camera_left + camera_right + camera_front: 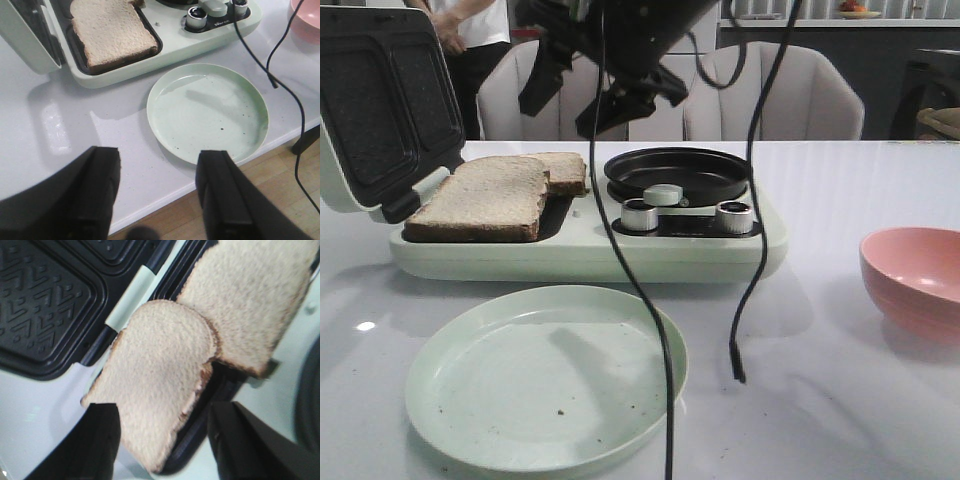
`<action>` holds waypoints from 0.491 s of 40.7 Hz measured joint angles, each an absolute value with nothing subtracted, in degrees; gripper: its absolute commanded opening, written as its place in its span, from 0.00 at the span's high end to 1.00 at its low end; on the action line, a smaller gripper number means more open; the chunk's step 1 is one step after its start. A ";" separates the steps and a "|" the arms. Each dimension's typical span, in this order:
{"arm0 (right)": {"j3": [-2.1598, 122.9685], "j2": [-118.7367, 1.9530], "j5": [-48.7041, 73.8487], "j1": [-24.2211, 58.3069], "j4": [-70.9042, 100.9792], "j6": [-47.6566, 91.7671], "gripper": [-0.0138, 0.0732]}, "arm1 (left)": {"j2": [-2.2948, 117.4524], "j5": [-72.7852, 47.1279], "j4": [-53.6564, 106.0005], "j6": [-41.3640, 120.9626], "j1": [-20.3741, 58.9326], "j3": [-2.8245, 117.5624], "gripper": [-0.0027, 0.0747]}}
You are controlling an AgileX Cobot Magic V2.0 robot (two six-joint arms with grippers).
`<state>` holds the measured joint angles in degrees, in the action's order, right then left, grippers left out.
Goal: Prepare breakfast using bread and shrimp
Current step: 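Withdraw the right gripper away from the press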
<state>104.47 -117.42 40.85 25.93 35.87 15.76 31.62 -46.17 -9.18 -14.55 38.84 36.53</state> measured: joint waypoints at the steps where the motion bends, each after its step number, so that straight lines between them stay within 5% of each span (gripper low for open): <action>1: 104.36 -115.87 41.79 26.05 33.39 14.78 0.28 | 31.62 -46.17 -9.18 -14.55 38.84 36.53 0.44; 8: 100.24 -106.96 45.65 28.17 13.75 6.01 0.38 | 31.62 -46.17 -9.18 -14.55 38.84 36.53 0.44; 20: 82.68 -89.52 46.96 29.40 1.44 -0.92 0.38 | 31.62 -46.17 -9.18 -14.55 38.84 36.53 0.44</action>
